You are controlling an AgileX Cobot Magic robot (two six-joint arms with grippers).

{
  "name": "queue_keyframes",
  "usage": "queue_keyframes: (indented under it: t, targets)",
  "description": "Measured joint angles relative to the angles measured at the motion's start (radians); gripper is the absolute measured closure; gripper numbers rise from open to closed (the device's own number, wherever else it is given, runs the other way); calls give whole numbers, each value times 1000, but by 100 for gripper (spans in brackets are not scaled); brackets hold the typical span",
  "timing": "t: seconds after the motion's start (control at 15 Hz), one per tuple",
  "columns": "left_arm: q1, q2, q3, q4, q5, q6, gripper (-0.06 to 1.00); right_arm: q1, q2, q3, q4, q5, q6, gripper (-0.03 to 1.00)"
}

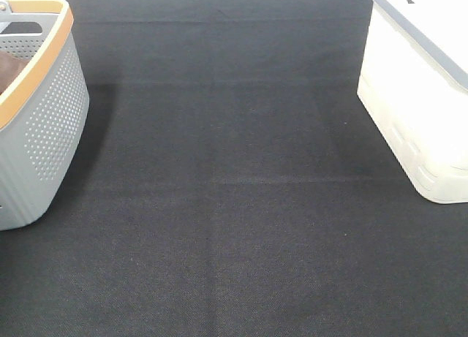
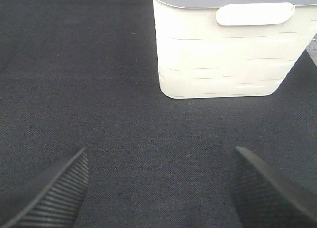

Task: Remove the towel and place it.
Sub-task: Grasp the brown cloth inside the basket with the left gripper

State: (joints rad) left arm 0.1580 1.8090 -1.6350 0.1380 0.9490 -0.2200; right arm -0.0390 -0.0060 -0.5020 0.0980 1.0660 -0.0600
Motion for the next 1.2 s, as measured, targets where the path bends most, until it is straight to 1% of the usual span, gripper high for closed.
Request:
queue_keyframes:
  t: [0.2, 0.33, 0.47, 0.67, 0.8, 0.93, 1.07, 1.2]
  targets:
    - [0, 98, -85, 0, 2, 2, 27, 0, 0, 0, 0, 0, 0, 23]
    - [0, 127, -110, 0, 5, 2, 27, 0, 0, 0, 0, 0, 0, 23]
    - [0, 205, -181, 0, 14, 3, 27, 0, 0, 0, 0, 0, 0, 23]
    - [0, 285, -250, -1, 54, 3, 27, 0, 0, 0, 0, 0, 0, 23]
    - [0, 321, -272, -17, 73, 3, 28, 0, 0, 0, 0, 0, 0, 23]
    - [0, 338, -273, -27, 73, 3, 33, 0, 0, 0, 0, 0, 0, 23]
    - [0, 342, -274, -27, 73, 4, 42, 0, 0, 0, 0, 0, 0, 23]
    - [0, 344, -274, -27, 77, 26, 50, 0, 0, 0, 0, 0, 0, 23]
